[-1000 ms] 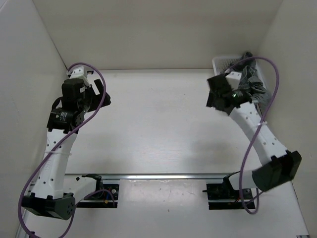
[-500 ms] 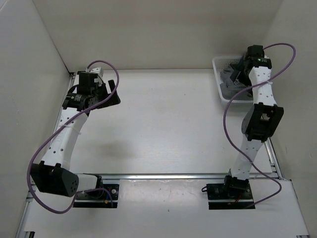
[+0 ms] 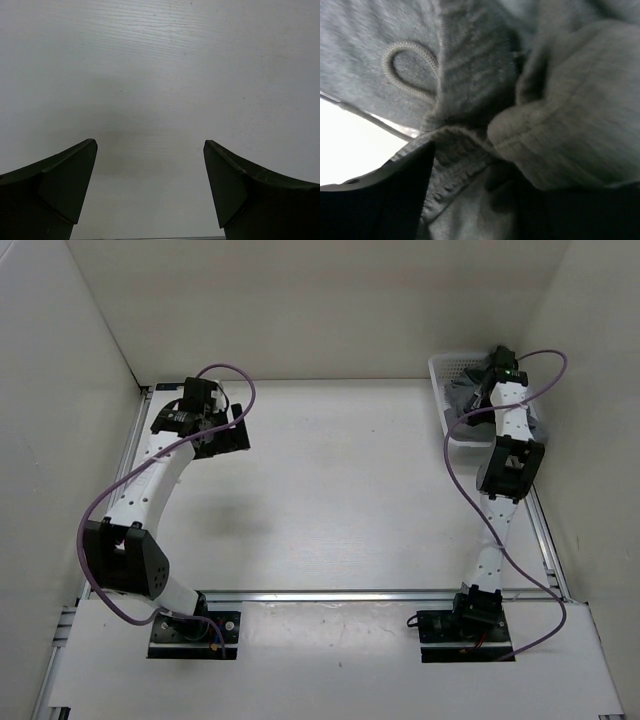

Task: Fold and stack the shorts
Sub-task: Grab the shorts from the pile, then move the shorts to the center of the board, then flatten the shorts out

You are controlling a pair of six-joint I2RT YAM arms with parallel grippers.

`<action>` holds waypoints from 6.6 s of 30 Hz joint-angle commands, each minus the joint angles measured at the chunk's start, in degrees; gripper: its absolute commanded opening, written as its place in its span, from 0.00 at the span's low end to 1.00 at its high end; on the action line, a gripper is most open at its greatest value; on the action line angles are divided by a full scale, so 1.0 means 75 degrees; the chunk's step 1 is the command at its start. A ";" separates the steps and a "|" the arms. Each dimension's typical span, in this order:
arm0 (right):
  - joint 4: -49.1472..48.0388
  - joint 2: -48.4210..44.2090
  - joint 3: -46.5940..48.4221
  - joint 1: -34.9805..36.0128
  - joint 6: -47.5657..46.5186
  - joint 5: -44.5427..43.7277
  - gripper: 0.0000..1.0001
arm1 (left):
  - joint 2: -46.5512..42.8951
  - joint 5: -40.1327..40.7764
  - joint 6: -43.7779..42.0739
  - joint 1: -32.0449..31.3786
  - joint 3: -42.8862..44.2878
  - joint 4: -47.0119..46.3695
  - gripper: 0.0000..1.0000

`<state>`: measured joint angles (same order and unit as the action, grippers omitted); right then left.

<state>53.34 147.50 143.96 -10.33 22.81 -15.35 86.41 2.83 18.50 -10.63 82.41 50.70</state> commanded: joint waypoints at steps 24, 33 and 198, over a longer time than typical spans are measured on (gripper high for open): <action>-0.1067 -0.6728 0.0071 0.2522 -0.0954 0.3340 0.00 | -0.1256 0.0524 0.1014 -0.0178 0.1513 0.1372 1.00; -0.0468 -0.7269 -0.3500 0.1898 -0.0640 0.1915 0.47 | -0.1701 0.0209 0.0989 -0.0024 0.1095 0.1421 1.00; -0.1300 -1.1125 -0.8683 0.6934 0.0885 0.0596 0.00 | 0.2899 -0.0155 0.1576 -0.1088 0.8925 0.1397 0.10</action>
<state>36.47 63.35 77.95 43.48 28.27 -1.50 98.52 -1.30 29.39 -17.39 143.81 71.18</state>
